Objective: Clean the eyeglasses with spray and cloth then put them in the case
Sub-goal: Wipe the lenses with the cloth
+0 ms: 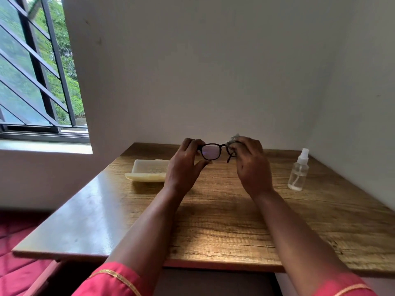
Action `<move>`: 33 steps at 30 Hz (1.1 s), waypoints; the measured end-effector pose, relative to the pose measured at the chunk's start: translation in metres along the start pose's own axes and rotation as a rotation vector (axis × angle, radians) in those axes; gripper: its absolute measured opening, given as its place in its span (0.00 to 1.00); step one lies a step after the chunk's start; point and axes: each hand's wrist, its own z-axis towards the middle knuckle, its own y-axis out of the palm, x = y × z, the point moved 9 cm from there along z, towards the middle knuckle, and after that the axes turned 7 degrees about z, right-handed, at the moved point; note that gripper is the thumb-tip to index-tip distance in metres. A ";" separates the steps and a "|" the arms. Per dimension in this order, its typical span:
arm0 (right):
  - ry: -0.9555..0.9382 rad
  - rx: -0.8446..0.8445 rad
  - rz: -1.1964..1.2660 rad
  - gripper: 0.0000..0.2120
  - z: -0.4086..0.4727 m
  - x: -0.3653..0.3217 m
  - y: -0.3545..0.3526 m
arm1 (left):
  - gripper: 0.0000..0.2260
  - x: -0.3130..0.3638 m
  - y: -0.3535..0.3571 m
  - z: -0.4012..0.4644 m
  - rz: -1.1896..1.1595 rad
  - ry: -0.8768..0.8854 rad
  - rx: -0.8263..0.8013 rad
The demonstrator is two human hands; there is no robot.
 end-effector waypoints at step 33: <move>0.419 0.193 0.665 0.19 -0.006 0.048 -0.012 | 0.22 -0.005 0.002 -0.001 0.026 -0.033 -0.016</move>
